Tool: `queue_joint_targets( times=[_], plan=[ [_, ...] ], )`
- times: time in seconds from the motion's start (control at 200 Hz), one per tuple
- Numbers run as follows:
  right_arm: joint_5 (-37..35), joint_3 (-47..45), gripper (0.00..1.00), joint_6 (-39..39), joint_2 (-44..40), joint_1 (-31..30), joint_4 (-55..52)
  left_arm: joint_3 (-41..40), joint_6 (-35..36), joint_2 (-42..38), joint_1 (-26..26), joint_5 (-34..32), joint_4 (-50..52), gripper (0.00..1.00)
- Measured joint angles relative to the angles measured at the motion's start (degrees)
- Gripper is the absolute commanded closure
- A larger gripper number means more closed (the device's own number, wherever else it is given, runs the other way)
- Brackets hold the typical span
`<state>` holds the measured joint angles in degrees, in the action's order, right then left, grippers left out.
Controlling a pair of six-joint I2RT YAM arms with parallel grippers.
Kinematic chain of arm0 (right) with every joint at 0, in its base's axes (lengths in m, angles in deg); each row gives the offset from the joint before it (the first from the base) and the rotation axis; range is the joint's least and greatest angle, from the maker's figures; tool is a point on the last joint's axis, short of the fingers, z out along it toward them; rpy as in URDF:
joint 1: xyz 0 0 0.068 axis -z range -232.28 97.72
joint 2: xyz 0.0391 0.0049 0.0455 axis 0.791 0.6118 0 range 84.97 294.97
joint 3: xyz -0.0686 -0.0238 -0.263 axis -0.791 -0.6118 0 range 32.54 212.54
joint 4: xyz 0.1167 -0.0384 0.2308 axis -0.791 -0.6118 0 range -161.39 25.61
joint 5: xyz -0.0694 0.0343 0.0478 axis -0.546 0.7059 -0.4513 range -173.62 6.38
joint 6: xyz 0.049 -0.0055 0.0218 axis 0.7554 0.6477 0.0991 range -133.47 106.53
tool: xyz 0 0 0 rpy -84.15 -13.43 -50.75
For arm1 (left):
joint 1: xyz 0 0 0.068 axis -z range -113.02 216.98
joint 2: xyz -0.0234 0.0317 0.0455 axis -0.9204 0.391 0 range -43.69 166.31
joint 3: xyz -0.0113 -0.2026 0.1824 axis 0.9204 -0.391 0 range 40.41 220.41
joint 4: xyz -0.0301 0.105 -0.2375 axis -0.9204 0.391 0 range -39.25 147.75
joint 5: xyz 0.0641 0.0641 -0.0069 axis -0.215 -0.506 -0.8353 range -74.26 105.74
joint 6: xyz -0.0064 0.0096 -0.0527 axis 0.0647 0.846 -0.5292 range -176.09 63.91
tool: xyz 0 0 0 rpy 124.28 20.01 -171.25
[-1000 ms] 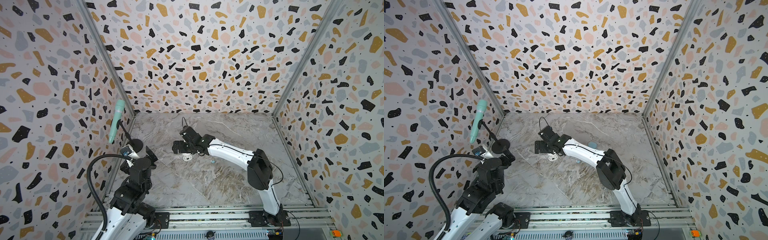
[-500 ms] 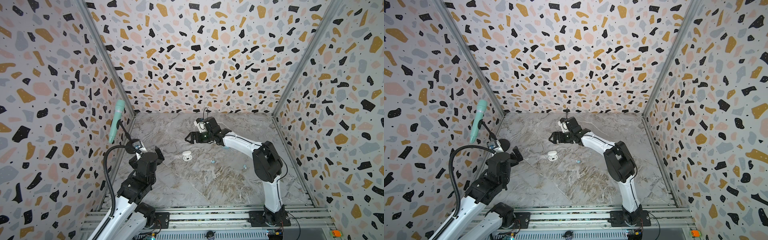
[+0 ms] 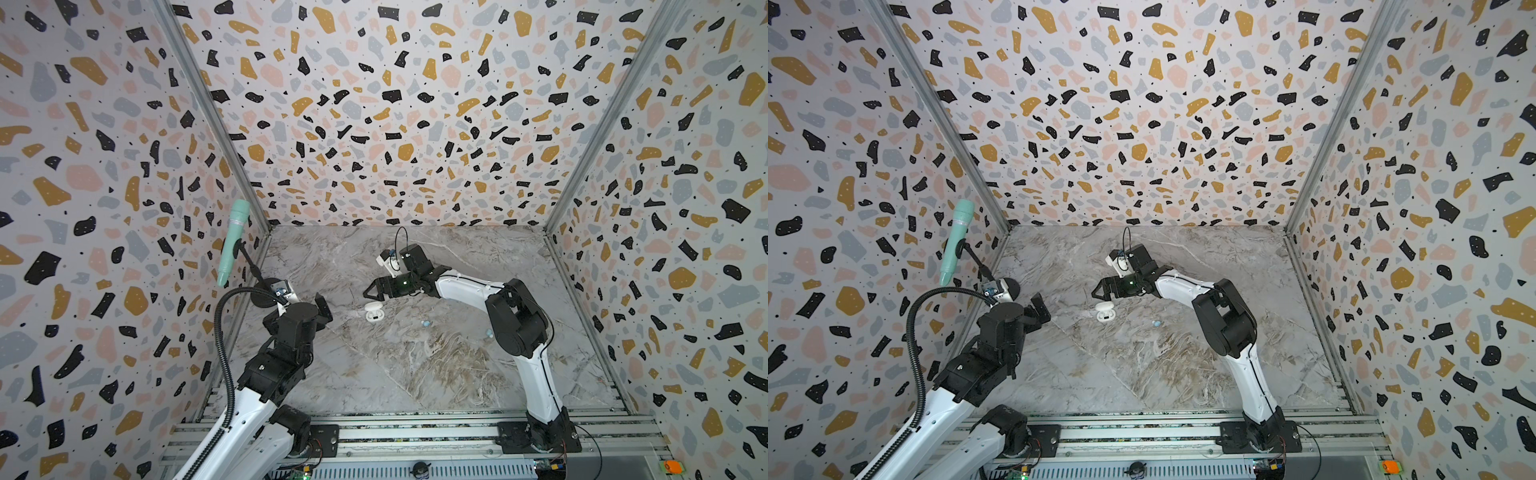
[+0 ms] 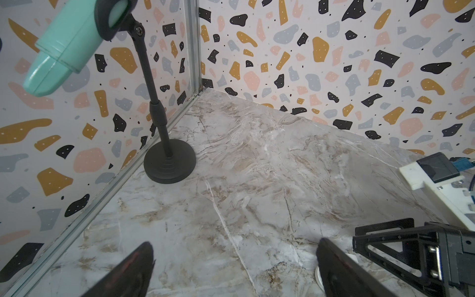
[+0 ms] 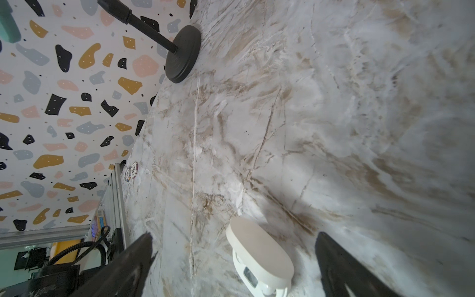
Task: Insert wireless bluetooth earbuds into charging case
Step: Close the charging case at the center of the table.
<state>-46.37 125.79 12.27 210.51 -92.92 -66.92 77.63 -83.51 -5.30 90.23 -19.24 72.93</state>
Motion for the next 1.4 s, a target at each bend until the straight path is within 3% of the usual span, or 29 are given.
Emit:
queue_joint_targets(
  times=[1.402],
  plan=[
    [-0.39,-4.35,0.01,-1.42,-0.13,-3.74,-0.24,0.0,0.87,-0.11,0.0,0.5,-0.42,0.0]
  ],
)
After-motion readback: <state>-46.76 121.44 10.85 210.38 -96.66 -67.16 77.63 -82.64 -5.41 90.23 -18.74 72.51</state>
